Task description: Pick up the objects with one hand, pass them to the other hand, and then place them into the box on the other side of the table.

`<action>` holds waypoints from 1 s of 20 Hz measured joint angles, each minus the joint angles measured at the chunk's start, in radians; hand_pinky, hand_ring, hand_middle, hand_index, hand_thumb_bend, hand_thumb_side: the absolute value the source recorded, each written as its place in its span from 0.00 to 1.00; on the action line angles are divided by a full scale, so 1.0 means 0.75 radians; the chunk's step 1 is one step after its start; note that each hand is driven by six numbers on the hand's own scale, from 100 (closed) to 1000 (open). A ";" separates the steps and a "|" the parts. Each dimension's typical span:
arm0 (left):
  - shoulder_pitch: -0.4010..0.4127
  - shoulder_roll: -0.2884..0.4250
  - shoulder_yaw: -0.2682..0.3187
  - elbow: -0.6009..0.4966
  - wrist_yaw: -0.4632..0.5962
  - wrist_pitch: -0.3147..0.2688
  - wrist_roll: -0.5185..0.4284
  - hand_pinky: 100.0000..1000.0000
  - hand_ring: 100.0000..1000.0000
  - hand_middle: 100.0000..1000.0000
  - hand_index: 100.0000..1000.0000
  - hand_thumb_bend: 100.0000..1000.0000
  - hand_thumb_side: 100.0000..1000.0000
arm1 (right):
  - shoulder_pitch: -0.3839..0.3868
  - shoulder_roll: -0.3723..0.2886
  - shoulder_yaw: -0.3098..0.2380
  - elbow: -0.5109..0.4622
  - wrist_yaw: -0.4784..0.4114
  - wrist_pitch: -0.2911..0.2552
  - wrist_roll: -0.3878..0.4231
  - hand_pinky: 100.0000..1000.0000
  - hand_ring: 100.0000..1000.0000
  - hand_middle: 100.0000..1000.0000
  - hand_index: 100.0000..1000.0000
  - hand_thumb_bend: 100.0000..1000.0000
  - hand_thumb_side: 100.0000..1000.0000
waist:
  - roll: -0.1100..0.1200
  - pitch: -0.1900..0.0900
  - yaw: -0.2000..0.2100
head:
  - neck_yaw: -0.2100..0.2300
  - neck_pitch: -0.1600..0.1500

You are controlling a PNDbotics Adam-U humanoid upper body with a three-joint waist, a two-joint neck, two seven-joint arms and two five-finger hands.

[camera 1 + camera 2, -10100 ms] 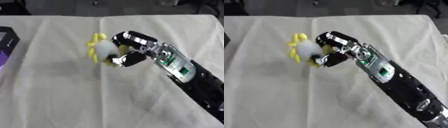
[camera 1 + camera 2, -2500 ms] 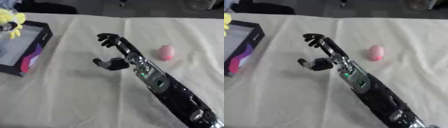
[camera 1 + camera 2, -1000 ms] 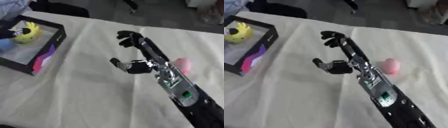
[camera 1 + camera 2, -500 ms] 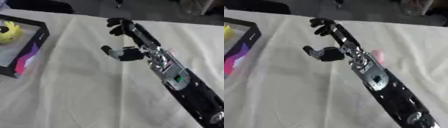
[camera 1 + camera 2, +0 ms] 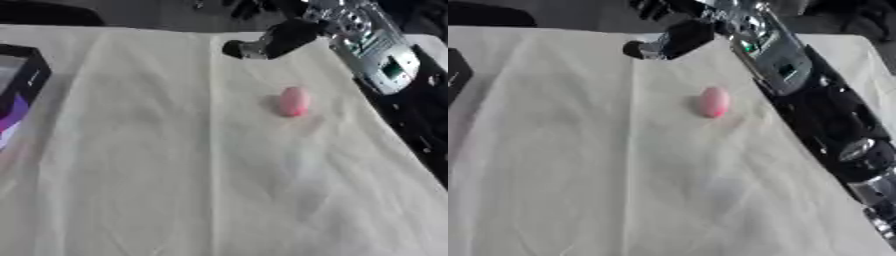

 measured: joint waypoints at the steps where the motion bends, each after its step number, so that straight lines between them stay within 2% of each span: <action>1: 0.012 -0.012 0.013 -0.029 0.013 -0.004 0.018 0.77 0.59 0.58 0.66 0.75 0.35 | -0.016 -0.024 0.000 0.032 0.008 -0.028 0.049 0.80 0.77 0.78 0.84 0.44 0.27 | 0.000 0.000 0.003 | -0.013 0.000; 6: 0.048 -0.027 0.039 -0.129 0.053 -0.006 0.069 0.77 0.60 0.56 0.67 0.72 0.37 | -0.061 -0.129 -0.002 0.217 0.076 -0.190 0.284 0.83 0.81 0.81 0.86 0.43 0.31 | 0.000 0.000 0.012 | -0.057 -0.001; 11: 0.055 -0.026 0.039 -0.163 0.028 0.015 0.053 0.78 0.60 0.56 0.67 0.73 0.37 | -0.061 -0.194 -0.009 0.346 0.200 -0.376 0.462 0.85 0.83 0.81 0.87 0.40 0.28 | 0.000 0.000 0.013 | -0.069 -0.002; 15: 0.055 -0.026 0.039 -0.171 0.017 0.024 0.042 0.78 0.60 0.56 0.67 0.72 0.37 | -0.038 -0.215 -0.008 0.402 0.282 -0.464 0.515 0.85 0.83 0.81 0.86 0.39 0.28 | 0.000 0.000 0.014 | -0.075 -0.002; 20: 0.057 -0.026 0.040 -0.171 0.016 0.029 0.037 0.78 0.60 0.56 0.67 0.72 0.37 | -0.021 -0.215 0.003 0.454 0.358 -0.512 0.516 0.85 0.83 0.80 0.84 0.39 0.27 | 0.000 0.000 0.015 | -0.083 -0.002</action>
